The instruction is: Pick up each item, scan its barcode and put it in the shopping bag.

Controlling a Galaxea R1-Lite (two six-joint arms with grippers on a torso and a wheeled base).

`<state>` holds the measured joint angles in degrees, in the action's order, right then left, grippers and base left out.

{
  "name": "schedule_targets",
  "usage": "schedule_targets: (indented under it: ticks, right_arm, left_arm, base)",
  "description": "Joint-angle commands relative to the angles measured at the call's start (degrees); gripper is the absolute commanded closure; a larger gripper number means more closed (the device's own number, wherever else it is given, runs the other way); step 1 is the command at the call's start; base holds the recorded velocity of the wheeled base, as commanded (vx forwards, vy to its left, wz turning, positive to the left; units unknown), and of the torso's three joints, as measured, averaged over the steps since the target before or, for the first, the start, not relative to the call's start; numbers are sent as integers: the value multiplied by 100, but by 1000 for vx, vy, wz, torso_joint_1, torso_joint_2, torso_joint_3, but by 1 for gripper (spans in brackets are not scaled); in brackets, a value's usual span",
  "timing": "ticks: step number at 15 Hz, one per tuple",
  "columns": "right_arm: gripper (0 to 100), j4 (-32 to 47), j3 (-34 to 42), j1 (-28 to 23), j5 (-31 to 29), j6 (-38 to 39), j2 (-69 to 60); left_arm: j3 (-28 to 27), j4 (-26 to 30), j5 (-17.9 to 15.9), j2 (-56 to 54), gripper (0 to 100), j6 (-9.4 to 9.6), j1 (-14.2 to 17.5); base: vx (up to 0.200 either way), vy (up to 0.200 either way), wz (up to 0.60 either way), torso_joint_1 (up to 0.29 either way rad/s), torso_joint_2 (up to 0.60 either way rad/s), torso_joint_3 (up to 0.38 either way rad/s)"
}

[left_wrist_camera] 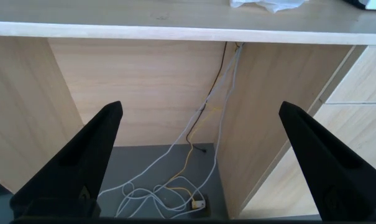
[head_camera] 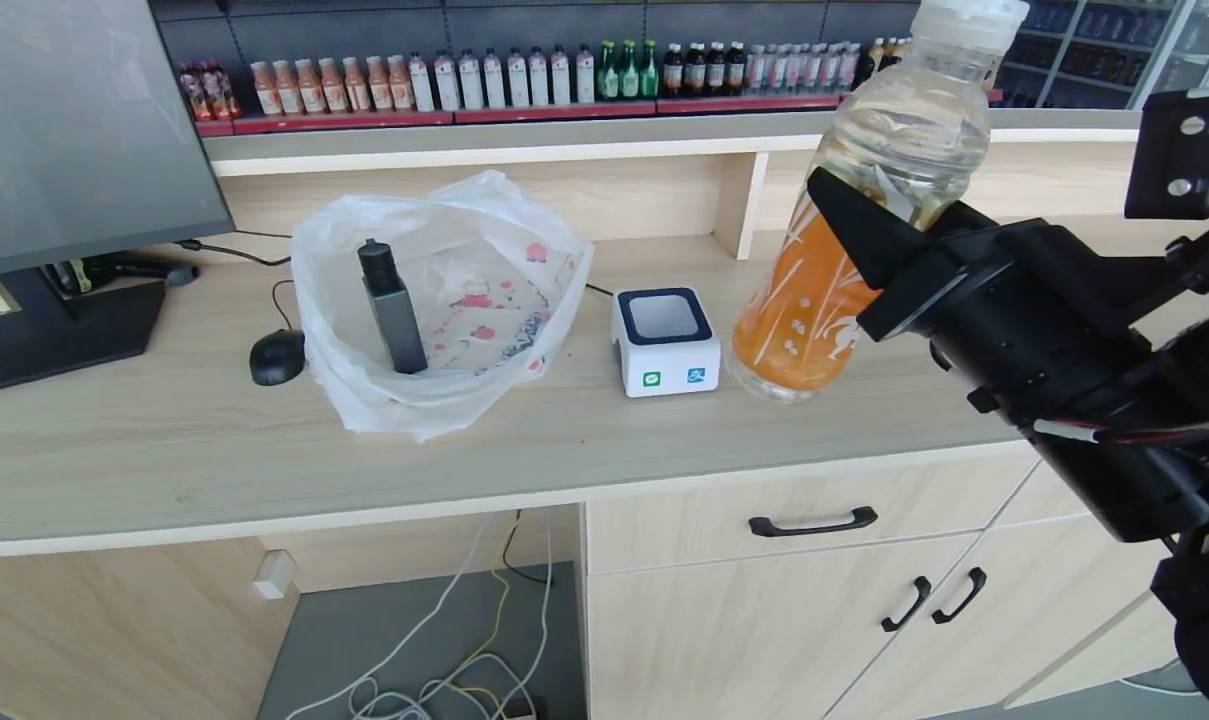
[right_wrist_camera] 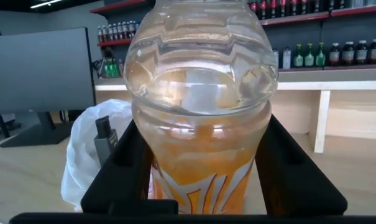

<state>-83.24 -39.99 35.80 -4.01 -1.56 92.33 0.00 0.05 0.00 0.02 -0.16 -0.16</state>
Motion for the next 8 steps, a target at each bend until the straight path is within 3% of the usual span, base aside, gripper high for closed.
schedule_targets:
  ticks: [1,5,8]
  right_arm:
    - [100,-8,-1,6,-3,-2,-5]
    - [100,71,-194,23,120,385,110]
    - [100,475,-897,-12,217,1149,391]
  left_arm:
    - [0,-5,0,-2,0,-2,7]
    - [0,-5,0,-2,0,-2,7]
    - [0,-5,0,-2,0,-2,16]
  base:
    - [0,0,0,0,0,0]
    - [0,0,0,0,0,0]
    - [0,0,0,0,0,0]
